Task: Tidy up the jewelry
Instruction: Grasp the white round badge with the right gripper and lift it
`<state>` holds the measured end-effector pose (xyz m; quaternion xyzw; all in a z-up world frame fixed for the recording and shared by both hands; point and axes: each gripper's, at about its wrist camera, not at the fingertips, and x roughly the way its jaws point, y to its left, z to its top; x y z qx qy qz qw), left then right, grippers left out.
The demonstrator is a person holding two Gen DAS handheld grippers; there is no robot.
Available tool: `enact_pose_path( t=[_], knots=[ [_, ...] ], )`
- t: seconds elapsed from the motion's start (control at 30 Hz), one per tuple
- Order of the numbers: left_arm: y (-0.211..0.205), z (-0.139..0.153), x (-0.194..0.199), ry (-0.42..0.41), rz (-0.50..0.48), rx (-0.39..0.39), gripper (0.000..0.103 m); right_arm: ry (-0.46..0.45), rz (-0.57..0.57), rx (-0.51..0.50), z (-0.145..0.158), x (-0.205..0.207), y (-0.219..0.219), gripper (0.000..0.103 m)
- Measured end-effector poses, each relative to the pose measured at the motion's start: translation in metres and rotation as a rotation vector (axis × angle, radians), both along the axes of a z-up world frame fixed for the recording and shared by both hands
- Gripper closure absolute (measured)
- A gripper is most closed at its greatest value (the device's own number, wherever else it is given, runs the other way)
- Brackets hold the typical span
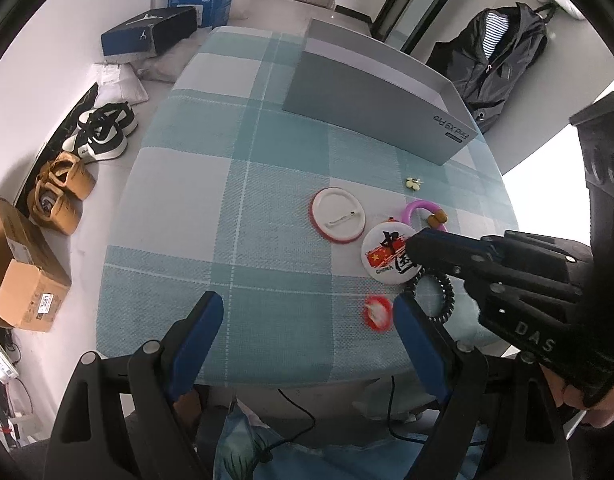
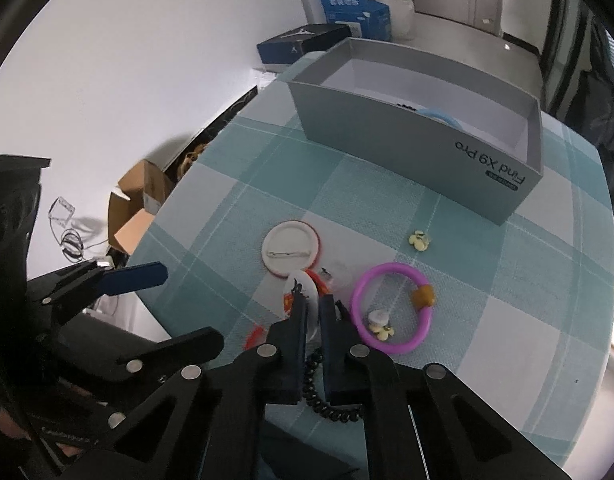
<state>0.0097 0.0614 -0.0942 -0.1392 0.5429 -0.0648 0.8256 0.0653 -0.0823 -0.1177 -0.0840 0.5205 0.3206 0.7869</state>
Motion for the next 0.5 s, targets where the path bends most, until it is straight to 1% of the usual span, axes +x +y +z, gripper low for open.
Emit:
enact_pose_path(
  t=[0.2, 0.4, 0.5],
  knots=[
    [-0.002, -0.004, 0.0, 0.009, -0.009, 0.01, 0.019, 0.003, -0.025, 0.054, 0.006, 0.004, -0.008, 0.099],
    [-0.002, -0.002, -0.002, 0.012, -0.015, -0.016, 0.019, 0.007, -0.074, 0.135, 0.018, 0.011, -0.021, 0.099],
    [-0.006, -0.002, -0.003, 0.016, -0.037, -0.028, 0.019, 0.003, -0.108, 0.178, 0.026, 0.014, -0.032, 0.099]
  ],
)
